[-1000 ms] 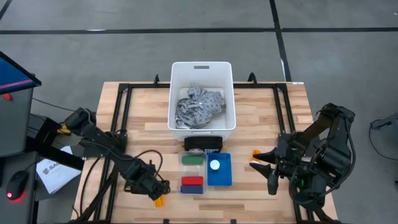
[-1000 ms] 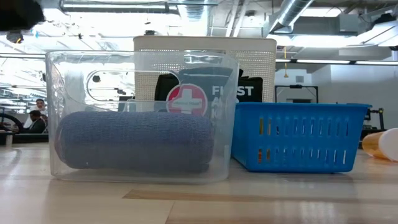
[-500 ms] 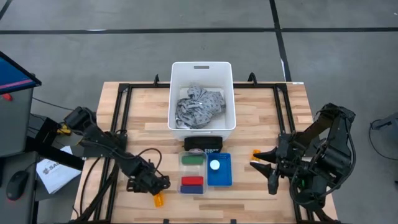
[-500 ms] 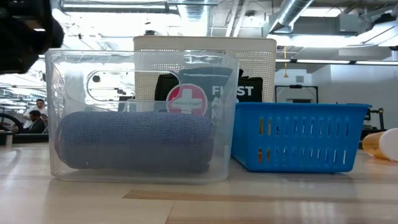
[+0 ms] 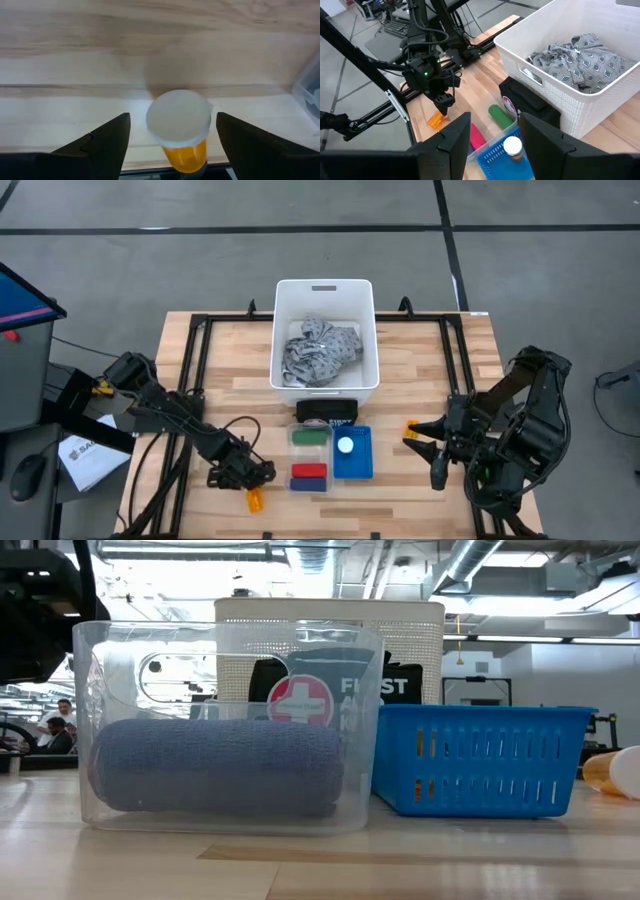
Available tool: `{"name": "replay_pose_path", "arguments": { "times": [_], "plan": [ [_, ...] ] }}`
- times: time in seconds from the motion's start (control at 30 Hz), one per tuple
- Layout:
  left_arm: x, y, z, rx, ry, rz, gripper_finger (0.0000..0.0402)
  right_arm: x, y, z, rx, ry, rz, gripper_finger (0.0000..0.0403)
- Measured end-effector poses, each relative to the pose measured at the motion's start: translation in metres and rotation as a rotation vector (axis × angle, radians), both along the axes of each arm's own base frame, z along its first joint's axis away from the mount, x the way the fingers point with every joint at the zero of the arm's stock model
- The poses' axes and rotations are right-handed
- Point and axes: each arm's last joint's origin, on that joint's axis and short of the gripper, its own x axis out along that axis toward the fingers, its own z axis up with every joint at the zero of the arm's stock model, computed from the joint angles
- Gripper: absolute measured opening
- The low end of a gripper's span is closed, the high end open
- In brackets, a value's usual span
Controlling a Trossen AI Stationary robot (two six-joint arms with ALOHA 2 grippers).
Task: Pick & place medical supplies in basket/bin
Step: Put the bottom orange pill bottle into the blue bin
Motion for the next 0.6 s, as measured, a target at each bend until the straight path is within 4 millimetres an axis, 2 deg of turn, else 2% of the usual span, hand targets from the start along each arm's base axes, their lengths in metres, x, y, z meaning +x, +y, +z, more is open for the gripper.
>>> {"name": "replay_pose_path", "arguments": {
  "times": [0.23, 0.6],
  "plan": [
    [0.0, 0.0, 0.0, 0.002, 0.002, -0.002, 0.0287, 0.0, -0.001, 0.0, -0.008, 0.005, -0.002, 0.0166],
    [0.008, -0.008, -0.018, -0.023, 0.009, -0.013, 0.0287, -0.001, -0.002, -0.001, -0.013, 0.011, -0.01, 0.0166]
  ]
}}
